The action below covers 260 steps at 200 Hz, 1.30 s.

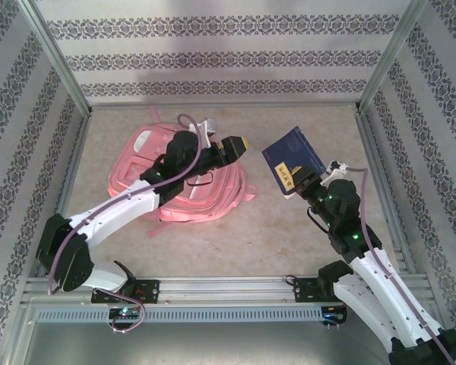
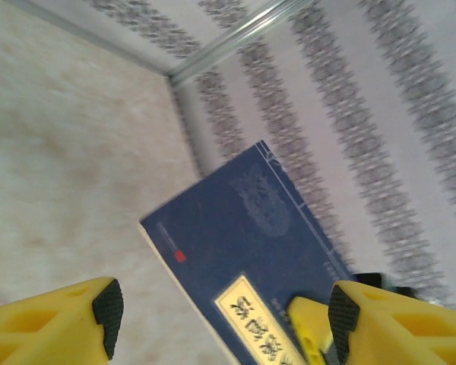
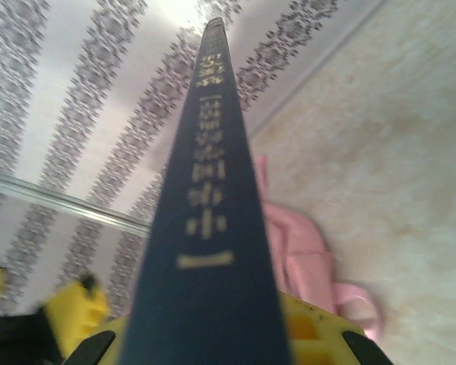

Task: Pack books, pencil case, and school supplies into a backpack

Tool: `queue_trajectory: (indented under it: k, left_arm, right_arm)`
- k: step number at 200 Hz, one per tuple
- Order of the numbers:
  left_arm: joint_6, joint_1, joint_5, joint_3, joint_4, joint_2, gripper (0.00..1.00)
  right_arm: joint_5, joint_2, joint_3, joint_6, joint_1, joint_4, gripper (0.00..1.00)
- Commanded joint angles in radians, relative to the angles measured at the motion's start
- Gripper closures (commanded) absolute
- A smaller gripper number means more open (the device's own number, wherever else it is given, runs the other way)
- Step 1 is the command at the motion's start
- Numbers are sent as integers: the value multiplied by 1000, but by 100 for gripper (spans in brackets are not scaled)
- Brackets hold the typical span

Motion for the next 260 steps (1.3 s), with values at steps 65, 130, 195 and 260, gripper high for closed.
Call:
queue_trajectory:
  k: [65, 130, 195, 260]
  left_arm:
    - [395, 80, -213, 258, -864, 91, 25]
    - [421, 120, -113, 322, -904, 243, 26]
    - [442, 140, -194, 388, -944, 318, 28]
    - [452, 150, -124, 435, -941, 393, 29]
  right_arm:
    - [-13, 208, 175, -205, -10, -349, 100]
    - [-45, 207, 173, -243, -11, -360, 100]
    - [-87, 194, 150, -243, -27, -349, 100]
    - [-137, 217, 114, -200, -28, -288, 100]
